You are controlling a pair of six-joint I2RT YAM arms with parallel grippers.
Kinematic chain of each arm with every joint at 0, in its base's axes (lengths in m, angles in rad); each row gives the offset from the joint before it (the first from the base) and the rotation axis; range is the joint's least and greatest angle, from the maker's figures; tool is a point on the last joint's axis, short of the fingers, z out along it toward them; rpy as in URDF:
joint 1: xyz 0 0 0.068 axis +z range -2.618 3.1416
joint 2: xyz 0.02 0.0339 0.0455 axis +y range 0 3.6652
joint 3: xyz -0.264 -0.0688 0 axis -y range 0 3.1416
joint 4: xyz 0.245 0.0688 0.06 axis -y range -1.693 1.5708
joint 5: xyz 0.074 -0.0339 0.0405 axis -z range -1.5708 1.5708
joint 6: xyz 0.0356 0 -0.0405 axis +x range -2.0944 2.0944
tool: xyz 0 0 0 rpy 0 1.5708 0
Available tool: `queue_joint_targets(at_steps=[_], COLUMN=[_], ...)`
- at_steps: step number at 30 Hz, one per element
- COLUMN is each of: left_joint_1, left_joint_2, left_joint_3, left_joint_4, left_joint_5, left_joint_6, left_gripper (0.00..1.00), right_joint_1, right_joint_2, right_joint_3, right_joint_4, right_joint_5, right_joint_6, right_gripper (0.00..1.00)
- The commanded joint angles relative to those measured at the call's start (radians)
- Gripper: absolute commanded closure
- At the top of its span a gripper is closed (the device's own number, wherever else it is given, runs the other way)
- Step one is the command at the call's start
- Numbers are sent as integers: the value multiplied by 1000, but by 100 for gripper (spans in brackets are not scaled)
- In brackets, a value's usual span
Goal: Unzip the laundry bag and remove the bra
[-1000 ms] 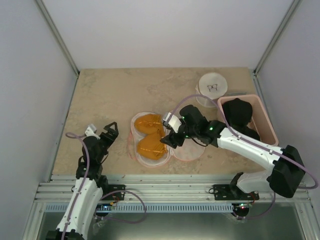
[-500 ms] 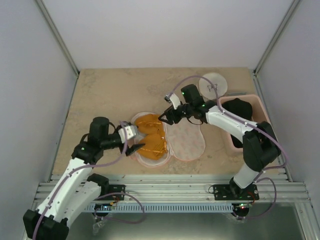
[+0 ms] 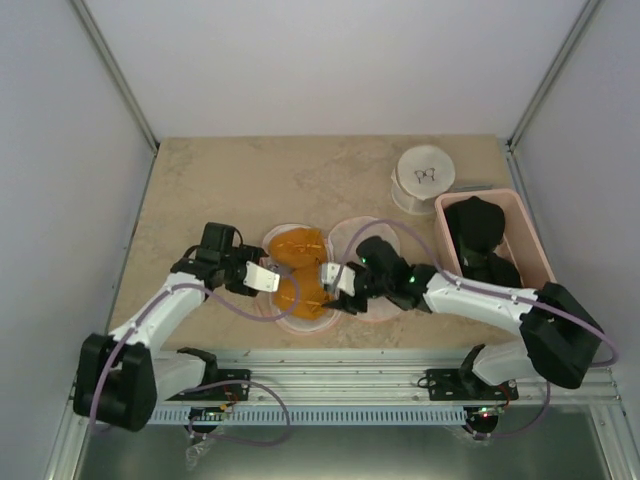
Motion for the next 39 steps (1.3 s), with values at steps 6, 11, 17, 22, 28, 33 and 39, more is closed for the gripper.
queue_joint_targets(at_steps=[6, 11, 17, 22, 28, 33, 39], left_joint_1=[57, 55, 55, 55, 55, 55, 31], left_joint_2=[201, 228, 223, 186, 129, 60, -35], left_joint_3=[75, 84, 77, 75, 72, 91, 142], left_joint_4=[270, 261, 237, 182, 152, 40, -282], left_joint_5=[114, 118, 131, 146, 177, 240, 364], left_joint_6=[315, 351, 343, 305, 243, 232, 201], left_gripper=[39, 42, 44, 43, 42, 37, 33], right_joint_1=[166, 202, 225, 230, 229, 227, 151], right_joint_2=[4, 46, 103, 144, 189, 185, 138], right_joint_3=[-114, -114, -106, -83, -69, -6, 4], right_joint_4=[202, 205, 204, 210, 222, 190, 186], right_joint_5=[281, 307, 313, 333, 364, 343, 121], right_joint_6=[-430, -506, -548, -552, -540, -425, -239], right_gripper=[41, 44, 44, 51, 75, 99, 99])
